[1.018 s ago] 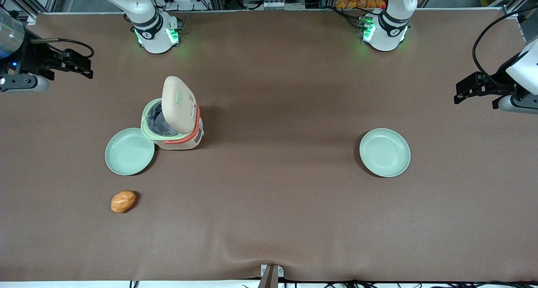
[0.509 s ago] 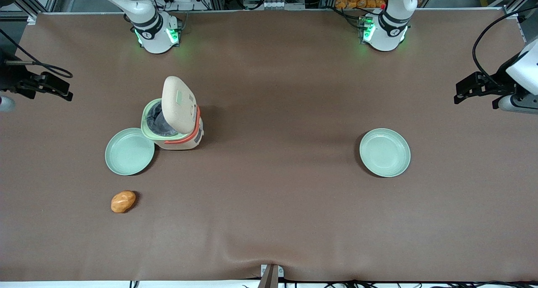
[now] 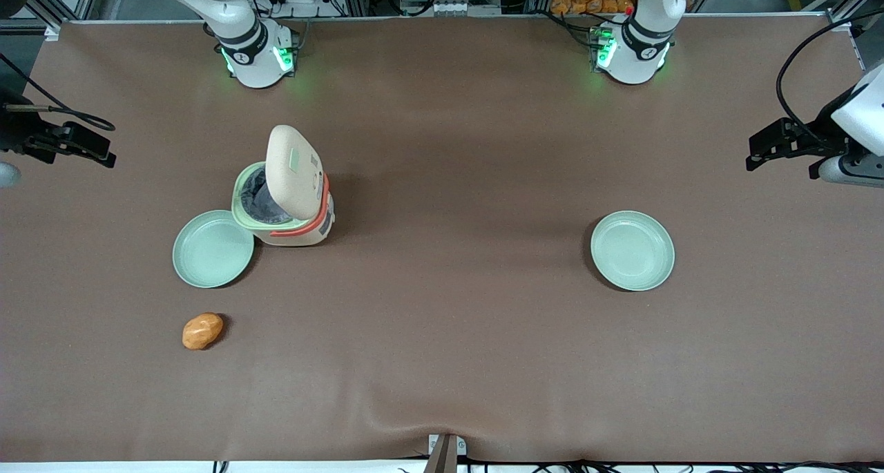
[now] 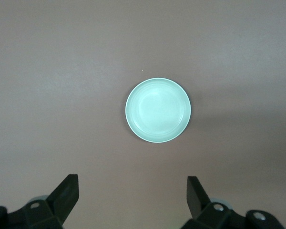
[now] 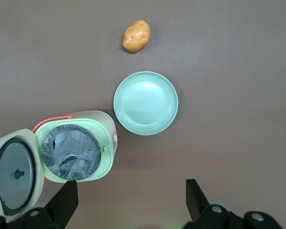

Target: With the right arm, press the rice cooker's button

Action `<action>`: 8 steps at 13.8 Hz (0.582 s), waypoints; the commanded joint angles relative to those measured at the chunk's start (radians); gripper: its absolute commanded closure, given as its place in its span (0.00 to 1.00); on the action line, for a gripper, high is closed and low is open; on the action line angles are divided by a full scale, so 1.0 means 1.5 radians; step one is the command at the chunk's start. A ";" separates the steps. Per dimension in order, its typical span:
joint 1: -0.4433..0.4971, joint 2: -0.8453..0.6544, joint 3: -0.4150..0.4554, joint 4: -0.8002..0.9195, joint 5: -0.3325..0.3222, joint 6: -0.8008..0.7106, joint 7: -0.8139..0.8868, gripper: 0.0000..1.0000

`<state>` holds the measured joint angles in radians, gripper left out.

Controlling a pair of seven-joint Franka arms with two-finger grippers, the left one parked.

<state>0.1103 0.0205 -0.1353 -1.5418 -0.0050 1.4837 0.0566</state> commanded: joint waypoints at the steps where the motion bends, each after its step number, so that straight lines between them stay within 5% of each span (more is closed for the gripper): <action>1: -0.003 -0.010 0.004 -0.030 -0.010 0.024 -0.005 0.00; 8: -0.004 -0.012 0.004 -0.035 -0.009 0.032 -0.004 0.00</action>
<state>0.1103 0.0215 -0.1353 -1.5826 -0.0050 1.5308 0.0566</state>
